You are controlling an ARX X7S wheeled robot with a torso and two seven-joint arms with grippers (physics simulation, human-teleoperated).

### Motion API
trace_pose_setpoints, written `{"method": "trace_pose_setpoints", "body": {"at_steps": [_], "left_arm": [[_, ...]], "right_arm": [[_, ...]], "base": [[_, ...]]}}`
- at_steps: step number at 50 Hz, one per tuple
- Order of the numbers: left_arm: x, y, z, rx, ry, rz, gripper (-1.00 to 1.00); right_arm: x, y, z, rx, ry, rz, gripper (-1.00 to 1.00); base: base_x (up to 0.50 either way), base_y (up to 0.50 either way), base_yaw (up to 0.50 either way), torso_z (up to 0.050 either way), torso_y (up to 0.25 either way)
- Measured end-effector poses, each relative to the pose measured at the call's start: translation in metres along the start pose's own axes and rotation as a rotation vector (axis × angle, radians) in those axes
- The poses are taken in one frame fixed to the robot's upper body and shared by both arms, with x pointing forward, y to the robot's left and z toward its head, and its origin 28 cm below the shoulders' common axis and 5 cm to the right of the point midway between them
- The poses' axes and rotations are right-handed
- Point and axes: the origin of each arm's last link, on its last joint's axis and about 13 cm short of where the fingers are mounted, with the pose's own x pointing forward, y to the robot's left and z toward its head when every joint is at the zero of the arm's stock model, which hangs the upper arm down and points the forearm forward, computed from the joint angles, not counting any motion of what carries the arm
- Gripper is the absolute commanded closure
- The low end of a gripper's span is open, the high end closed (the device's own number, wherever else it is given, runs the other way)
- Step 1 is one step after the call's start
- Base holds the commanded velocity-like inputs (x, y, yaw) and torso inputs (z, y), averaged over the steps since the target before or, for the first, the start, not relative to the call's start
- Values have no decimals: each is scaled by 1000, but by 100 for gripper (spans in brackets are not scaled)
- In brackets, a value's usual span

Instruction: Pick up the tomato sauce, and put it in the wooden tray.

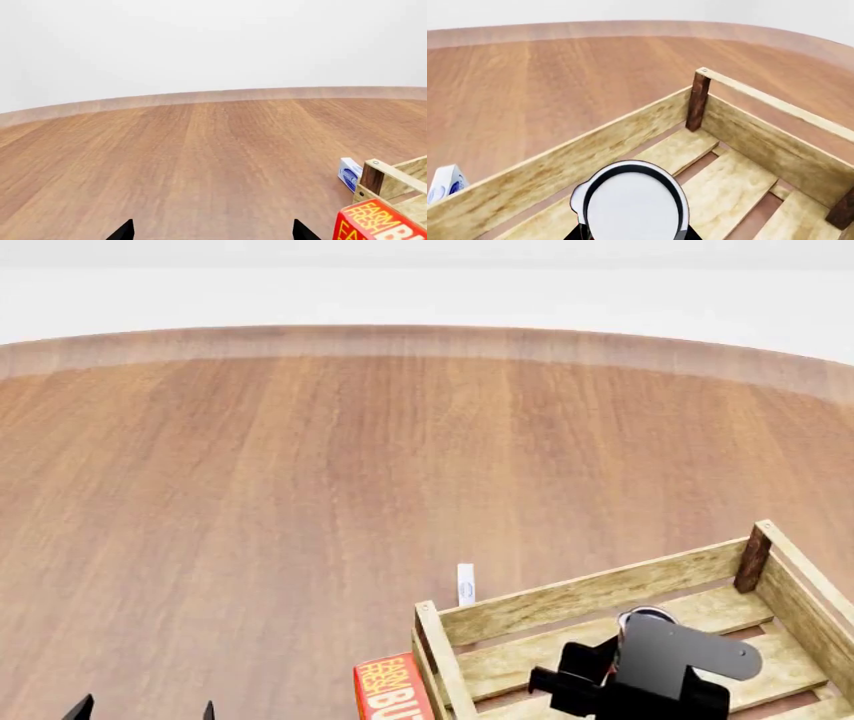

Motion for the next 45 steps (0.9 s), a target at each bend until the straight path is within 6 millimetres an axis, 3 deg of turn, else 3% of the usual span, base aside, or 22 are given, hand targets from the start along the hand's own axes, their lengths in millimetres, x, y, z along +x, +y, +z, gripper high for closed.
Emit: {"method": "trace_pose_setpoints", "body": {"at_steps": [35,36,45], "left_arm": [[0,0,0,1,1,0,-100],[0,0,0,1,1,0,-100],[0,0,0,1,1,0,-100]], "right_arm": [[6,-1,-10,-18,-10,26,100],[6,-1,-10,-18,-11,26,-100],[7,-1,-9,-38,-21,25,-100]], "base": [[0,0,0,0,0],[0,0,0,0,0],[0,0,0,0,0]]}}
